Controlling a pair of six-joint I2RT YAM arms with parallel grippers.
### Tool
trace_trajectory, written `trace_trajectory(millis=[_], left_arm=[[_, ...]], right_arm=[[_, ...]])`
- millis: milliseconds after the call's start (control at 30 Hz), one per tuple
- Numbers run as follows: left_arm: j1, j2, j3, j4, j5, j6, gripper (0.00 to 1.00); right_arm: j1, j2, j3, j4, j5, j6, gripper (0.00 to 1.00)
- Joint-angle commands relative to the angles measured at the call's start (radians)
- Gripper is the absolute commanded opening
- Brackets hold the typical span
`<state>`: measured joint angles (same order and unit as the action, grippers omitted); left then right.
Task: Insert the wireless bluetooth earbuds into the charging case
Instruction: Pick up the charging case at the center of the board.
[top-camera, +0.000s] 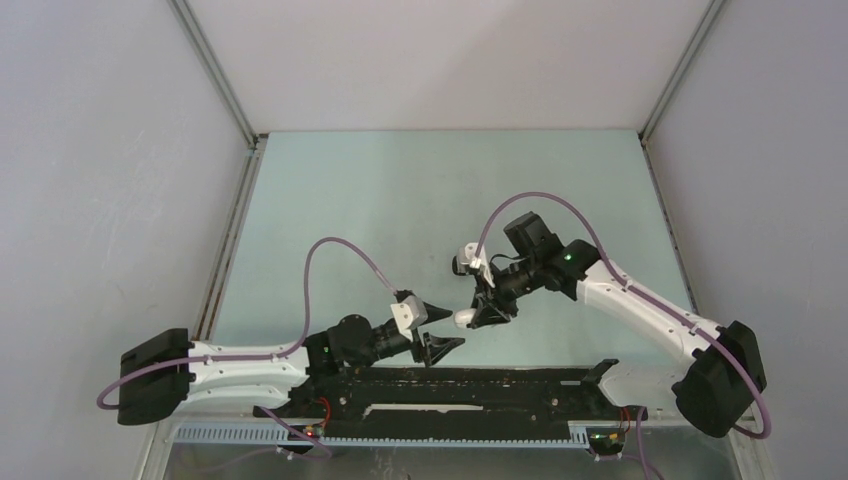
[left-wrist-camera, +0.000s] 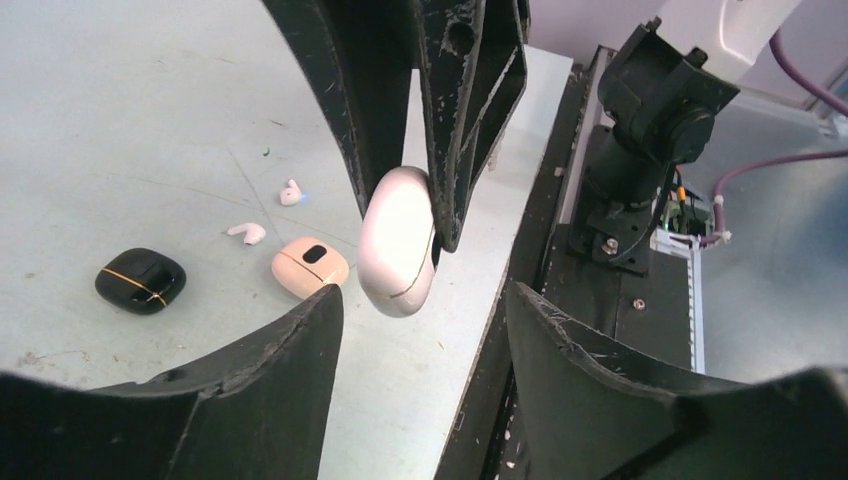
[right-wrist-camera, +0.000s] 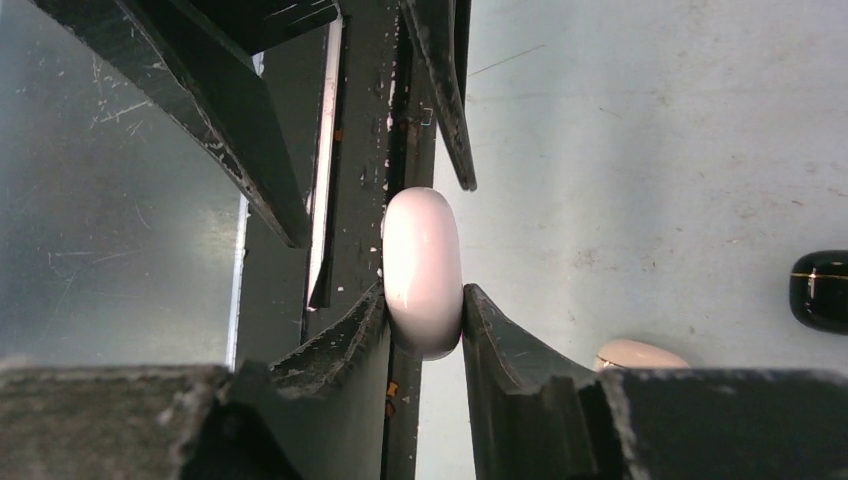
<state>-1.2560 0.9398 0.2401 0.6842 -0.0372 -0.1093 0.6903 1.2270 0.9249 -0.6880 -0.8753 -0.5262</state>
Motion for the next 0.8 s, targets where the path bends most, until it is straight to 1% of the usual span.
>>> trace_trajectory(millis=[0, 267, 500, 667, 767], left_arm=[[0.000, 0.014, -0.033, 0.161, -0.041, -0.031, 0.68], [0.000, 0.054, -0.058, 0.246, 0.020, -0.020, 0.69], [0.000, 0.096, -0.064, 0.299, 0.058, -0.039, 0.67], [0.000, 0.162, -0.054, 0.347, 0.084, -0.067, 0.66], [0.003, 0.204, -0.028, 0.356, 0.126, -0.088, 0.65]], right_arm=[[-0.042, -0.055, 0.045, -0.022, -0.076, -0.040, 0.17], [-0.131, -0.076, 0.045, -0.066, -0.175, -0.053, 0.17], [-0.136, -0.073, 0.045, -0.060, -0.206, -0.058, 0.17], [-0.136, -0.081, 0.045, -0.070, -0.205, -0.063, 0.17], [-0.143, -0.100, 0.045, -0.080, -0.207, -0.076, 0.17]])
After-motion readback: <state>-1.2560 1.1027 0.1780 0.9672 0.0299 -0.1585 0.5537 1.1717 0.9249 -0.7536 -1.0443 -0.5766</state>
